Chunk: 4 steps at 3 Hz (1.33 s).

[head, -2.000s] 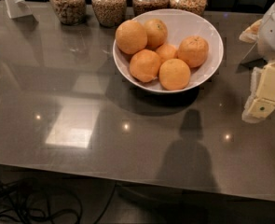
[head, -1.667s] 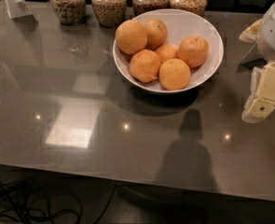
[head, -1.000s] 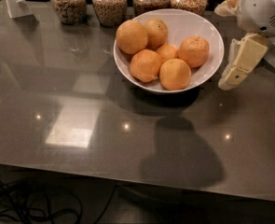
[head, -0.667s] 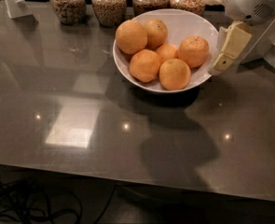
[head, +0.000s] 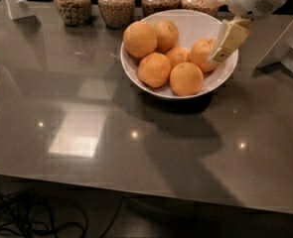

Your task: Pick orange from white bowl

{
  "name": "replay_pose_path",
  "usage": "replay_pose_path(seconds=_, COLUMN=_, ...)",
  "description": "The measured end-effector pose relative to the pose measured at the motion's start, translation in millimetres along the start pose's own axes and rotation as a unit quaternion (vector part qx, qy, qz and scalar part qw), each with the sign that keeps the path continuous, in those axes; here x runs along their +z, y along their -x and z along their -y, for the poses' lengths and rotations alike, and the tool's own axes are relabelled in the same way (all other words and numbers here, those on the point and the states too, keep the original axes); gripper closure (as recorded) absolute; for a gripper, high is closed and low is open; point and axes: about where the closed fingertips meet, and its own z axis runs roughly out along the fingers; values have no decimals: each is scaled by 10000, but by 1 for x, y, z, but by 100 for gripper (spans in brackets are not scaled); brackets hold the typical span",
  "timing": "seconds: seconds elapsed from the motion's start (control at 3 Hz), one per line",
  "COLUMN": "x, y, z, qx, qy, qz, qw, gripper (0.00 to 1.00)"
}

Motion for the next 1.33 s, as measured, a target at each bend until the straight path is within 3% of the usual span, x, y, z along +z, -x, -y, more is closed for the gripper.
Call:
replay_pose_path(seconds=0.33, x=15, y=-8, z=5, qx=-155, qy=-37, qz=-270, qw=9995, gripper=33)
replay_pose_path(seconds=1.33, x=71, y=-33, z=11, qx=-514, qy=233, qz=-1053, qw=9928, gripper=29)
